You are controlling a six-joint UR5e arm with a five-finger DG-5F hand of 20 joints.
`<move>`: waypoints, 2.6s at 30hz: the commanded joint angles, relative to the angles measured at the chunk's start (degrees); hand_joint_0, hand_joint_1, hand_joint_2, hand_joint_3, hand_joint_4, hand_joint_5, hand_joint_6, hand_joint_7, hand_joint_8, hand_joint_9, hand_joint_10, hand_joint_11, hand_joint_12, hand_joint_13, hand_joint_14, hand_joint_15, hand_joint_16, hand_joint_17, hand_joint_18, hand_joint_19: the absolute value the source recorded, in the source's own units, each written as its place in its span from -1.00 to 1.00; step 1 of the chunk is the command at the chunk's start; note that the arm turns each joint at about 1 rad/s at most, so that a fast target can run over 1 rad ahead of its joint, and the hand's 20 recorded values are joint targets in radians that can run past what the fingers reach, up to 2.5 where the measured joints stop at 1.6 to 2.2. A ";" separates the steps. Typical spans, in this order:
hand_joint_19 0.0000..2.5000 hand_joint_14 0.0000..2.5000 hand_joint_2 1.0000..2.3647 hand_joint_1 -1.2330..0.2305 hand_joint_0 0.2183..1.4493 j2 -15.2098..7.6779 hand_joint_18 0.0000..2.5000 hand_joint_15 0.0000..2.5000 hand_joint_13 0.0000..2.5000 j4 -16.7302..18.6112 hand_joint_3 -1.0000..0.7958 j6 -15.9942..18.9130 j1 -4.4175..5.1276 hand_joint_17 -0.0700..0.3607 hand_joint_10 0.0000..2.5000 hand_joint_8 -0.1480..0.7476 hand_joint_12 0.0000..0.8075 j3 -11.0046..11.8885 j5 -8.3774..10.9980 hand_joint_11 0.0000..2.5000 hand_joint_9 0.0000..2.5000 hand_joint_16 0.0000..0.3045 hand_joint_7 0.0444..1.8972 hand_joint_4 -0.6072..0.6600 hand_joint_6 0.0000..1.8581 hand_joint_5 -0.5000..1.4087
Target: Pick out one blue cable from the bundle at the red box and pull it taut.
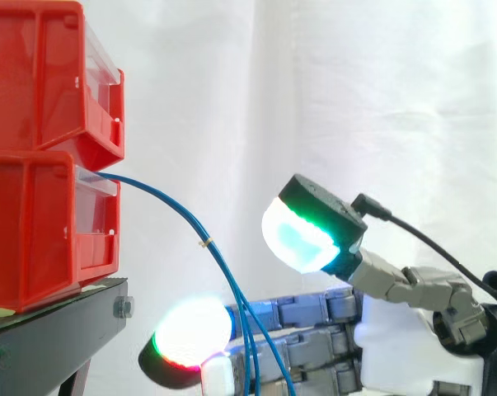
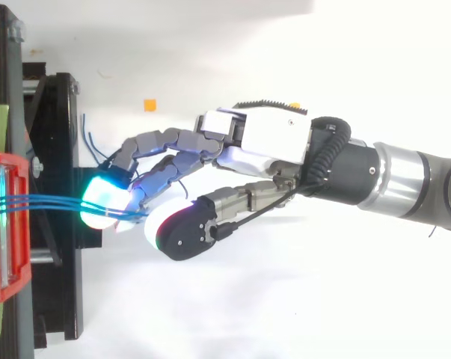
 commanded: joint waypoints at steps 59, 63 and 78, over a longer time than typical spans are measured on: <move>-0.45 -0.98 -0.97 -0.15 -0.41 0.00 -0.61 -0.53 -0.41 3.86 -0.19 -0.61 -1.95 -0.23 -0.98 -0.20 -0.28 1.59 -4.90 -0.37 -0.29 -0.72 -0.24 0.09 -0.01 -0.70; -0.46 -0.98 -0.97 -0.15 -0.40 0.00 -0.61 -0.52 -0.41 3.77 -0.19 -0.61 -1.95 -0.23 -0.98 -0.20 -0.28 1.59 -4.99 -0.33 -0.28 -0.72 -0.26 0.07 0.01 -0.70; -0.46 -0.98 -0.98 -0.20 -0.33 0.00 -0.57 -0.51 -0.38 3.77 -0.28 -2.20 -2.13 -0.23 -0.98 -0.23 -0.29 2.12 -5.43 -0.26 -0.22 -0.72 -0.25 -0.04 0.03 -0.69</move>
